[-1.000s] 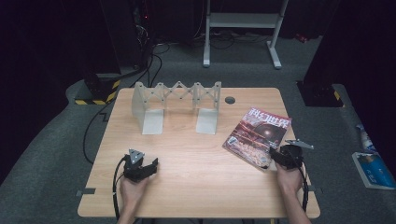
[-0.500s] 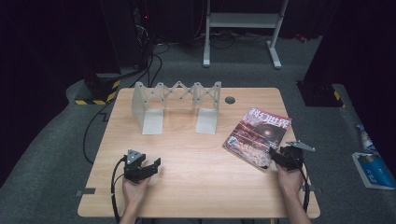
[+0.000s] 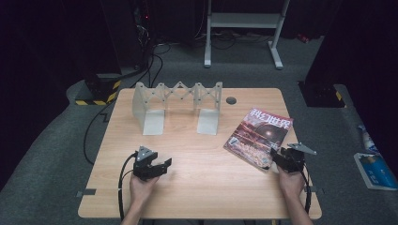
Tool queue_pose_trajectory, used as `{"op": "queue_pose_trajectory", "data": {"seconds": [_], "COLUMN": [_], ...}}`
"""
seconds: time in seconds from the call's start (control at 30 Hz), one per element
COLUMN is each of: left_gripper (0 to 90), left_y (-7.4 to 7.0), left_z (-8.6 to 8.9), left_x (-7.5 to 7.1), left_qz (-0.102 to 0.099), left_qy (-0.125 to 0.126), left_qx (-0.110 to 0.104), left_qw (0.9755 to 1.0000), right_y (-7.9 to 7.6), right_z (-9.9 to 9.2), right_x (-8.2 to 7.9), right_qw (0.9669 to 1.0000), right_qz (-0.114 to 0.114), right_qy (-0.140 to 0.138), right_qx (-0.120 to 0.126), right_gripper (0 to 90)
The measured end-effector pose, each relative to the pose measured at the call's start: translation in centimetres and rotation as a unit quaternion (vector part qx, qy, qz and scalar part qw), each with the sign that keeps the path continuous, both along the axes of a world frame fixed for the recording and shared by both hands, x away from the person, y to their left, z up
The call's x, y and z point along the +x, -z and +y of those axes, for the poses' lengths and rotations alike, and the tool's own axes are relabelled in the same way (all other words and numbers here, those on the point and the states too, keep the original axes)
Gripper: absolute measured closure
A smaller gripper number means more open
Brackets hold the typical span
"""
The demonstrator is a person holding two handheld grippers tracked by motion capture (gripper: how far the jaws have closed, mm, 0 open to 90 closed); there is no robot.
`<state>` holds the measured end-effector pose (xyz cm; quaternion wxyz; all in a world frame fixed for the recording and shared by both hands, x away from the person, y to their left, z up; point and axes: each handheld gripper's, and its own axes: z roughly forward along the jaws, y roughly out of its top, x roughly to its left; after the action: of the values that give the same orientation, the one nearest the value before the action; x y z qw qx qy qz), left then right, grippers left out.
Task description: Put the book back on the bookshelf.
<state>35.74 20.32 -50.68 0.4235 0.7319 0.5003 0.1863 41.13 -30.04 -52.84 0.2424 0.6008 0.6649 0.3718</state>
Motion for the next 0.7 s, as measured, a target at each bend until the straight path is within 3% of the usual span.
{"op": "queue_pose_trajectory", "data": {"seconds": [0.2, 0.43, 0.7], "left_gripper": [31.8, 32.4, 34.2], "left_y": [-0.4, -0.8, -1.2], "left_z": [-2.3, -4.6, -7.1], "left_x": [0.8, 1.6, 2.9], "left_qz": [0.007, 0.003, 0.015], "left_qy": [0.034, 0.066, 0.103], "left_qx": [0.027, 0.025, 0.028], "left_qw": [0.999, 0.9975, 0.9941], "right_y": [0.0, 0.0, 0.0], "right_z": [0.0, 0.0, 0.2], "right_x": [0.0, 0.0, -0.1], "right_qw": [1.0, 1.0, 1.0], "right_qz": [-0.002, -0.001, -0.003], "right_qy": [-0.001, 0.001, 0.005], "right_qx": [-0.001, 0.001, -0.002], "right_gripper": [50.5, 50.8, 50.7]}}
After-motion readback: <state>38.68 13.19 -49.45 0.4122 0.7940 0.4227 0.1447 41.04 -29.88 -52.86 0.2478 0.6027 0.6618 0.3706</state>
